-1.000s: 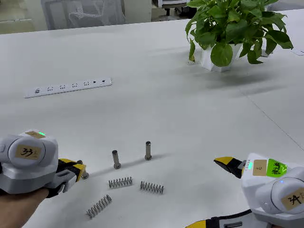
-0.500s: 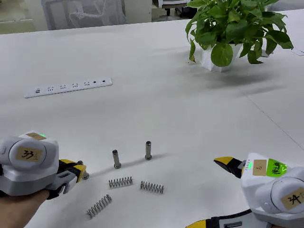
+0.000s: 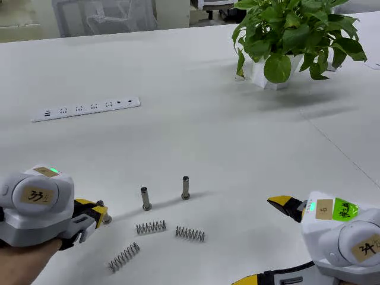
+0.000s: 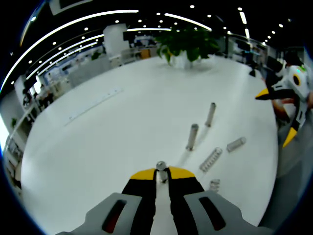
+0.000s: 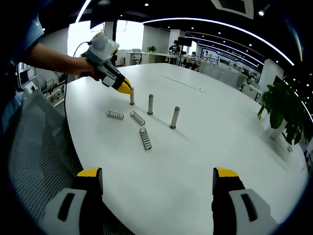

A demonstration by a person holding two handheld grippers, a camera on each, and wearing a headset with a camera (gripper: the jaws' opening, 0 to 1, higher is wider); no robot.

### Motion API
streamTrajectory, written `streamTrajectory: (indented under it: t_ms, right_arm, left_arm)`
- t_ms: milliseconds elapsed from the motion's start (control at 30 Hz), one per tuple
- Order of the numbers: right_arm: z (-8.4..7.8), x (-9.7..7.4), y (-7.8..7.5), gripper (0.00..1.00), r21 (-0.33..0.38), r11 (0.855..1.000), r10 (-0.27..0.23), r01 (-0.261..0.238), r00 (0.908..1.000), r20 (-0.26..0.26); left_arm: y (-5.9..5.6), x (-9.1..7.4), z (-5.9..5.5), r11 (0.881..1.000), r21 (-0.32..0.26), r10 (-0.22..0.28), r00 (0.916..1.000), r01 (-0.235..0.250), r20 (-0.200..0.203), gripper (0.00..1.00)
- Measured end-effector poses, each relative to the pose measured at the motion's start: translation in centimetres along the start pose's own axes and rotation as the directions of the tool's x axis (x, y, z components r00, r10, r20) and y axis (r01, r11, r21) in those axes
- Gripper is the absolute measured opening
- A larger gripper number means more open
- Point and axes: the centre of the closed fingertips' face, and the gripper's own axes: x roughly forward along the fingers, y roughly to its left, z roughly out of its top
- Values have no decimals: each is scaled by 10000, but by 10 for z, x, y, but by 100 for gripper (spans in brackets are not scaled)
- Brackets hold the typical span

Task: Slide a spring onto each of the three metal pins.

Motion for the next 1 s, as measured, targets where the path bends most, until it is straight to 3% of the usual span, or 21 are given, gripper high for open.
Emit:
streamTrajectory:
  t_ms: [233,400,600,667,733,833,1000]
  right_arm:
    - [0,0,0,94,1,10000,3,-3,10000,9]
    - [0,0,0,94,11,10000,-5,5,10000,23]
    - [0,0,1,95,-13,10000,15,-15,10000,19]
    - [0,0,1,95,-29,10000,17,-17,10000,22]
    - [1,0,1,96,-32,10000,10,-10,10000,35]
    - [1,0,0,96,-23,10000,-7,7,10000,51]
    - [0,0,0,96,-36,10000,9,-9,10000,26]
  left_arm:
    - [1,1,-2,10000,44,5,10000,-5,-49,12]
    - [2,1,-1,10000,13,77,10000,-77,24,22]
    - [4,2,-1,9997,-238,90,9998,-86,160,43]
    - [3,1,0,9987,-507,36,9995,-20,312,52]
    - [-2,1,3,9933,-1095,-310,9975,380,642,63]
    - [-4,-1,1,9953,-856,-397,9972,450,631,78]
    - [-9,-1,2,9920,-1038,-634,9941,725,883,96]
